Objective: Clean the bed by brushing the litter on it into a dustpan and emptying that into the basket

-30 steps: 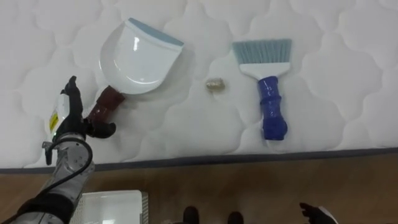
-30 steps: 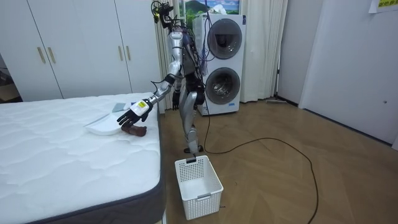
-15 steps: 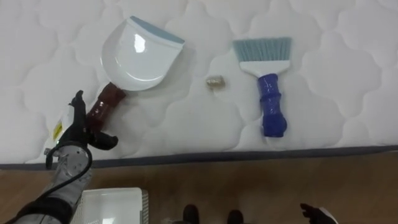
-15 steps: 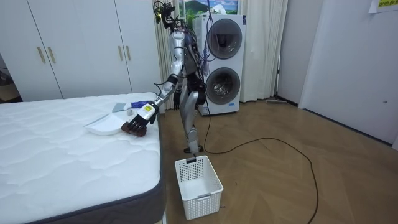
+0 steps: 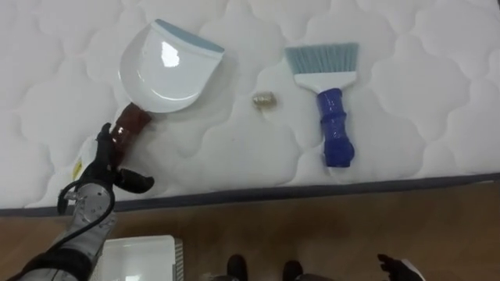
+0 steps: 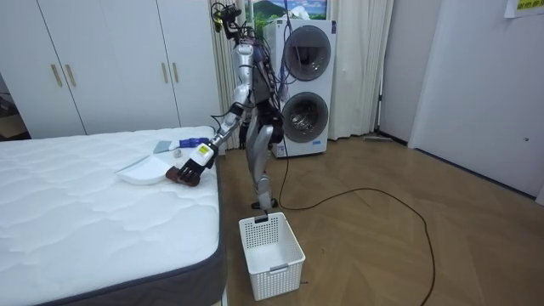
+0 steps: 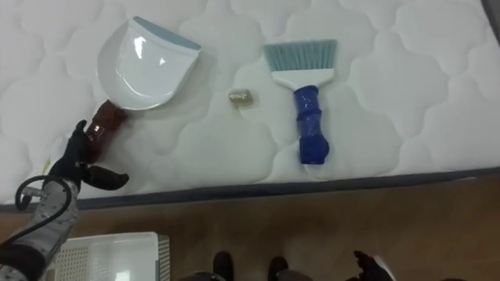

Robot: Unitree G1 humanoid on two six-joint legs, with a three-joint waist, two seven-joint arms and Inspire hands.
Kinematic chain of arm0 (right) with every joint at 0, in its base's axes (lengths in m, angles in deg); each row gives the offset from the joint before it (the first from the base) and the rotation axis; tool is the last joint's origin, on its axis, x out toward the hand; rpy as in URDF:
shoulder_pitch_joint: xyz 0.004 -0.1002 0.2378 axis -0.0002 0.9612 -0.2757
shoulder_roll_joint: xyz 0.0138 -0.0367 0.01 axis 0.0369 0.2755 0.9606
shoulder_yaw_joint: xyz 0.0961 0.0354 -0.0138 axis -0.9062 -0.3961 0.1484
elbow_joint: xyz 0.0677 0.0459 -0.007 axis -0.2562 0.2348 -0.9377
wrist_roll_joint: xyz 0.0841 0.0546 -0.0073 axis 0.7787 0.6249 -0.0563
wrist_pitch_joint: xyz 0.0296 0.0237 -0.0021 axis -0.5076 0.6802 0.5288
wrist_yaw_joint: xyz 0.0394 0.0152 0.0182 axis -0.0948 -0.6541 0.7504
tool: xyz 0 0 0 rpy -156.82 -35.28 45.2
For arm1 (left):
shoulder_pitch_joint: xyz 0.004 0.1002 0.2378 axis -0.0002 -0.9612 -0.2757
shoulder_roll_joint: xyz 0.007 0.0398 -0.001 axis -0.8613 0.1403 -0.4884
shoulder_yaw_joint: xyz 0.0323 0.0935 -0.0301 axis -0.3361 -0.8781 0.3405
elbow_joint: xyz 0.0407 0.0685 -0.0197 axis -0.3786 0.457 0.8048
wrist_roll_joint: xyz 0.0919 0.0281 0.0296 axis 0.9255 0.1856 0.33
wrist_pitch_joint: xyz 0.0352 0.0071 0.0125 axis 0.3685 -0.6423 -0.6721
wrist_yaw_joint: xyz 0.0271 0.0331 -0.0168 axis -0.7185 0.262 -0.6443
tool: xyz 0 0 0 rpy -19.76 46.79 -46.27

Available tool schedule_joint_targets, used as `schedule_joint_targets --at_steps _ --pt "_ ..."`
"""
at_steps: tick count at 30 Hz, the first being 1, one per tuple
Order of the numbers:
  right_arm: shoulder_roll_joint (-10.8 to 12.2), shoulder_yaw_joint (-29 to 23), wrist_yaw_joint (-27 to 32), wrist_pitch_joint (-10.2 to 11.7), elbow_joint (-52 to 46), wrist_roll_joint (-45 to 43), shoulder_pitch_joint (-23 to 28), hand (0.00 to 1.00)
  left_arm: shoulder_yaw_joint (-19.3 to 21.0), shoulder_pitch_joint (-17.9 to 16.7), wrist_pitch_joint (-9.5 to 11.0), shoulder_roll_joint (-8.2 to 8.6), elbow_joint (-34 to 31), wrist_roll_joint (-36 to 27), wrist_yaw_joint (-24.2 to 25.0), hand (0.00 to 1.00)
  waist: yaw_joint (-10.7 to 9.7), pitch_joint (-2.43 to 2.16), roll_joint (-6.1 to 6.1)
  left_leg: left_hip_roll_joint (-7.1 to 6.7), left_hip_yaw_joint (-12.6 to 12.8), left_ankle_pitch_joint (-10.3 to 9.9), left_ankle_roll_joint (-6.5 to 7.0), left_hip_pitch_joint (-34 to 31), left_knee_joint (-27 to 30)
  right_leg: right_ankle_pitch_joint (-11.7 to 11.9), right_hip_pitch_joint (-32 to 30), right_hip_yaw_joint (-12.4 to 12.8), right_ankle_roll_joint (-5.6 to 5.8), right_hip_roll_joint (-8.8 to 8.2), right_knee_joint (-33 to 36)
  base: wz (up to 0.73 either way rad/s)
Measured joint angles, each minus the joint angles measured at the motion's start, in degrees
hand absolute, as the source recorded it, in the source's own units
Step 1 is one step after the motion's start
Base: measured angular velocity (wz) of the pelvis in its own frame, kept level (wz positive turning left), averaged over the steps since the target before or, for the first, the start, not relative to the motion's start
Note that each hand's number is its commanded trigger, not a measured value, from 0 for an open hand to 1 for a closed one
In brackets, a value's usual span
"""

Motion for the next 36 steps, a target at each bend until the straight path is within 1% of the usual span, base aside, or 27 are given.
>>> schedule_joint_targets --at_steps 2,4,8,9,10,12,14,17,20,23,24,27,30,36 --pt "0.00 0.00 0.15 -0.34 -0.06 0.00 0.77 0.00 0.00 0.21 -0.39 0.00 0.00 0.01 0.06 0.00 -0.19 -0.08 -0.15 -0.01 0.80 0.05 0.13 -0.21 0.03 -0.50 -0.24 0.37 -0.11 -0.15 0.46 0.03" --pt "0.00 0.00 0.36 -1.08 -0.05 -0.03 1.13 0.00 0.03 0.31 -0.78 -0.05 0.00 0.01 0.07 0.00 0.02 -0.13 -0.23 -0.13 1.58 0.19 0.35 -0.65 0.36 -0.92 -1.09 1.50 -0.09 -0.14 1.23 -0.09" --pt "0.01 0.01 0.53 -1.20 -0.01 -0.71 1.62 0.00 0.04 0.96 -0.84 -0.04 0.00 -0.01 0.60 0.00 -0.08 -0.11 -0.27 -0.18 2.42 0.44 0.43 -1.54 1.19 -1.54 -2.35 2.51 -0.30 -0.35 2.46 -0.08" --pt "0.01 0.08 0.60 -1.29 -0.01 -0.72 1.76 0.00 0.03 1.11 -0.84 -0.05 -0.01 -0.03 0.76 0.00 -0.13 -0.15 -0.36 -0.17 2.66 0.47 0.43 -1.79 1.48 -1.71 -2.86 2.81 -0.31 -0.62 3.18 -0.05" --pt "0.01 0.60 0.95 -1.80 -0.01 -0.73 1.72 0.00 0.02 1.25 -0.84 -0.04 -0.01 -0.22 0.76 0.00 -0.29 -0.12 -0.41 -0.17 2.79 0.59 0.42 -1.99 1.62 -1.75 -3.28 2.95 -0.35 -0.70 3.64 -0.04" --pt "0.03 1.15 1.08 -2.33 -0.01 -0.78 1.73 0.00 0.02 1.26 -0.84 -0.05 0.00 -0.61 0.76 0.00 -0.72 -0.12 -0.51 -0.17 2.95 0.61 0.41 -2.23 1.98 -1.90 -3.73 3.00 -0.47 -0.85 4.15 0.00" --pt "0.03 1.14 1.15 -2.34 -0.04 -1.10 1.77 0.00 0.03 1.27 -0.84 -0.16 0.00 -0.82 0.75 0.00 -1.06 -0.06 -0.61 -0.15 3.18 0.61 0.40 -2.45 2.27 -2.03 -4.17 2.99 -0.61 -1.05 4.85 -0.03" --pt "0.08 1.14 1.14 -2.35 -0.12 -2.94 1.76 0.00 0.03 1.88 -0.83 -0.35 0.00 -0.93 0.73 0.00 -1.11 -0.09 -0.69 0.05 3.56 0.72 0.35 -3.22 2.57 -2.05 -5.15 3.15 -0.75 -1.04 5.08 -0.04" --pt "0.14 1.17 1.37 -2.36 -0.09 -3.09 2.27 0.00 0.03 2.09 -0.80 -0.37 0.00 -1.68 0.70 0.00 -1.17 -0.09 -0.69 0.03 3.53 0.75 0.34 -3.33 2.53 -2.03 -5.29 3.15 -0.77 -1.05 5.10 0.00" --pt "0.21 1.22 2.13 -2.57 -0.52 -3.08 2.40 0.00 0.03 2.95 -0.80 -0.66 0.03 -2.36 0.58 0.00 -1.09 -0.08 -0.68 0.03 3.68 0.75 0.35 -4.87 2.93 -2.04 -6.97 3.35 -0.79 -1.09 5.99 0.00" --pt "0.20 1.39 2.20 -3.31 -1.21 -2.94 2.41 0.00 -0.01 3.55 -0.83 -0.73 0.03 -3.83 0.57 0.00 -1.10 -0.08 -0.67 0.08 3.72 0.75 0.35 -5.77 3.32 -2.07 -7.78 3.34 -0.82 -1.08 6.25 0.04" --pt "0.20 2.84 2.20 -4.24 -2.15 -2.79 2.40 0.00 -0.53 5.19 -0.96 -0.87 0.16 -5.84 0.58 0.00 -1.13 -0.07 -0.66 0.24 3.73 0.74 0.36 -7.55 4.33 -2.25 -9.19 3.08 -0.91 -1.05 7.05 0.08" --pt "0.18 2.94 2.21 -5.07 -3.82 -2.87 2.58 0.00 -0.74 5.98 -1.05 -0.93 0.87 -5.88 0.60 0.00 -1.14 -0.03 -0.60 0.28 3.87 0.74 0.37 -8.17 4.33 -2.25 -9.86 3.05 -0.91 -1.05 6.98 0.03" --pt "0.22 2.92 2.35 -6.01 -6.31 -2.95 2.82 0.00 -0.67 6.73 -2.22 -0.93 2.37 -5.72 0.63 0.00 -1.13 0.13 -0.30 0.35 3.75 0.72 0.36 -8.60 4.68 -2.29 -10.17 2.96 -0.97 -0.97 7.07 -0.01"
